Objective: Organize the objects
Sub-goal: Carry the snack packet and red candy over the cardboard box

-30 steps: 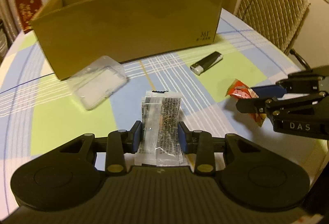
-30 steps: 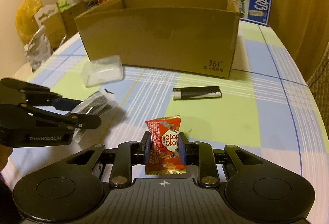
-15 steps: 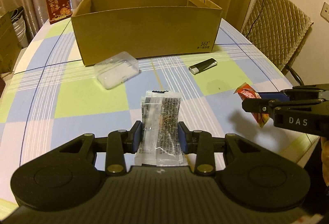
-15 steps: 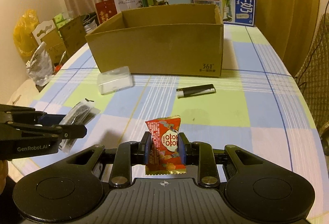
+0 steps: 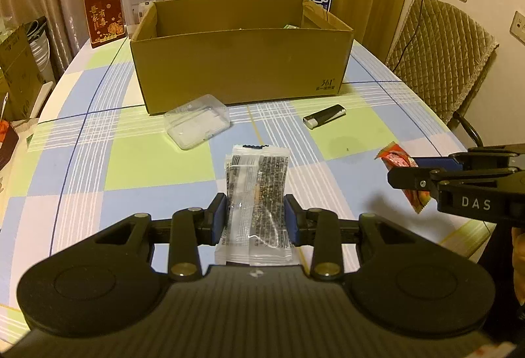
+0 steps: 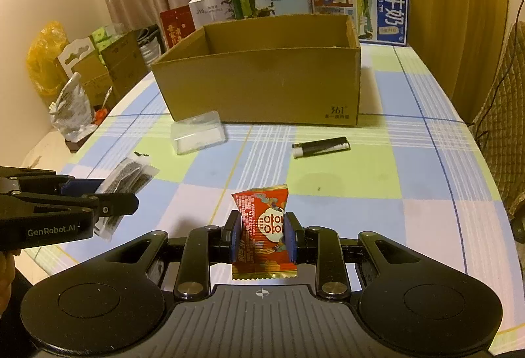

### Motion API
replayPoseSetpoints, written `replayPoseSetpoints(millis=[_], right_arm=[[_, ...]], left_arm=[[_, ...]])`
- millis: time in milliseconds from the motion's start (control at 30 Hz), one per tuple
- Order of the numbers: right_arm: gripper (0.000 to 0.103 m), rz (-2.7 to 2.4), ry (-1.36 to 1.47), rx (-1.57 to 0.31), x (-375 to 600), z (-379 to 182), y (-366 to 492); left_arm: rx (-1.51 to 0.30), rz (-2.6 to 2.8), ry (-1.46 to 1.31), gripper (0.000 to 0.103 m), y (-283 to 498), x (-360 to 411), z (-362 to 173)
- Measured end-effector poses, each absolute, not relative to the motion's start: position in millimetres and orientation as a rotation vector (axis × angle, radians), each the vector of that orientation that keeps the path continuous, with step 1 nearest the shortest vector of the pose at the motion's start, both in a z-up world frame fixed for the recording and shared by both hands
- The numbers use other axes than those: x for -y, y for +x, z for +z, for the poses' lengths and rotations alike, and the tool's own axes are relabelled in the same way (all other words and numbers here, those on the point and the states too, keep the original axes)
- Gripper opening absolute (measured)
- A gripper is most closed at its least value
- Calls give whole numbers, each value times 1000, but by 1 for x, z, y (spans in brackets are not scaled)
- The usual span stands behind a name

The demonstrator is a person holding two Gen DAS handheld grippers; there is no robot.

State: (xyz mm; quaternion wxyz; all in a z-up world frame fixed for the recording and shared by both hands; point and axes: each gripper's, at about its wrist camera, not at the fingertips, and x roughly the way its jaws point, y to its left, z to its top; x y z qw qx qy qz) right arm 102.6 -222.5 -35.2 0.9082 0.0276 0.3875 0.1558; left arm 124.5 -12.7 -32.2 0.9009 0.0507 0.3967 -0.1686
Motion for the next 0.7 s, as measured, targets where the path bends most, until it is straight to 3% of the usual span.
replayPoseSetpoints(millis=[400, 700], right_arm=[[25, 325, 50, -792, 223, -27, 106], [25, 335, 41, -720, 226, 19, 142]], left_arm=[[-811, -361, 119, 31, 128, 14, -24], [-754, -378, 143, 31, 171, 15, 15]])
